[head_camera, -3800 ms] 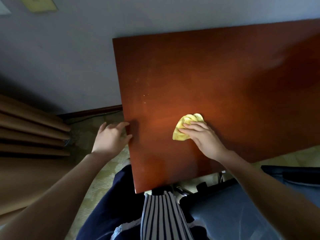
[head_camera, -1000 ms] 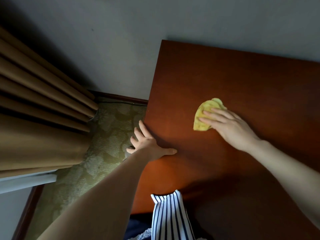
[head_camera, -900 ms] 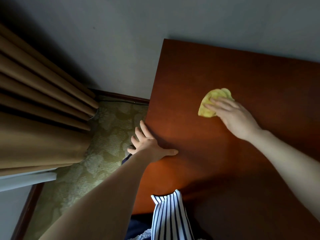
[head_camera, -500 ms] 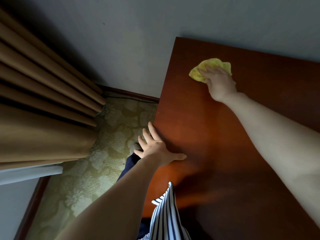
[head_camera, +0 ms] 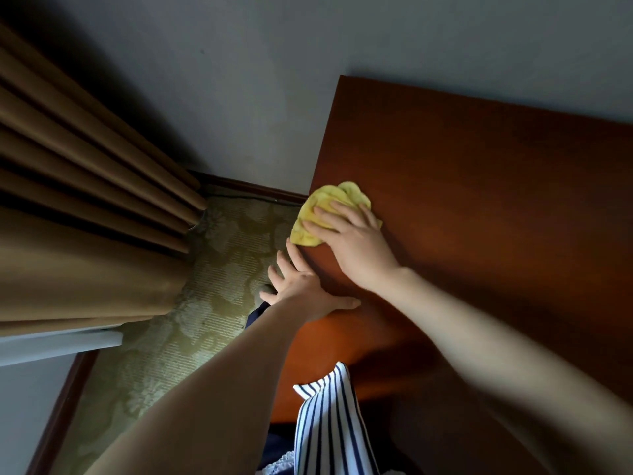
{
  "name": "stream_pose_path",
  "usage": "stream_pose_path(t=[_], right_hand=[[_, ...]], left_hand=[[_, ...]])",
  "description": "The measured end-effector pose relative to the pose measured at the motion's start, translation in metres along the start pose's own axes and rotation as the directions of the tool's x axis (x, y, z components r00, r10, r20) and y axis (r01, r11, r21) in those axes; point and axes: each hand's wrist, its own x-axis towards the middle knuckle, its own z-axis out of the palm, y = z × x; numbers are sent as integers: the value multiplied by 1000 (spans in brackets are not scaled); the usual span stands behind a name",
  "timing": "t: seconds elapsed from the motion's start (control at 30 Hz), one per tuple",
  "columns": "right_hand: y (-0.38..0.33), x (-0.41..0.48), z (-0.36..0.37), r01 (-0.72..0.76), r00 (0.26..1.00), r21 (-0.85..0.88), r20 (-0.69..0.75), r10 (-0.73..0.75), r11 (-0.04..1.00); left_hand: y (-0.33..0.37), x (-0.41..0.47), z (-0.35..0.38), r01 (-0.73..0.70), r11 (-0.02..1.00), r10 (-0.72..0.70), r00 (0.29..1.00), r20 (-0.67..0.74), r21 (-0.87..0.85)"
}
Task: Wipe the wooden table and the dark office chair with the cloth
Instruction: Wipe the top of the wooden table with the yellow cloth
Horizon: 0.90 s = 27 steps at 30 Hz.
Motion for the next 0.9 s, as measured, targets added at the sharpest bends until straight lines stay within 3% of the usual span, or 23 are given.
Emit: stream_pose_path(t=[0.13, 0.3, 0.47, 0.67, 0.9], right_hand=[[-1, -46, 3, -34, 994, 17, -100, 35, 999], [-2, -105, 12, -208, 930, 107, -286, 231, 972], [7, -148, 22, -370, 859, 151, -319, 400, 917], [38, -129, 10, -479, 779, 190, -358, 515, 857], [120, -80, -27, -610, 735, 178, -237, 635, 772]], left_hand=[[1, 0, -1, -7, 999, 6, 1000, -14, -39], [0, 1, 0, -19, 1000, 18, 999, -50, -24], [-1, 2, 0, 0, 1000, 2, 996, -85, 14], [-1, 3, 5, -9, 1000, 9, 993, -118, 2], [2, 3, 5, 10, 999, -6, 995, -96, 50]])
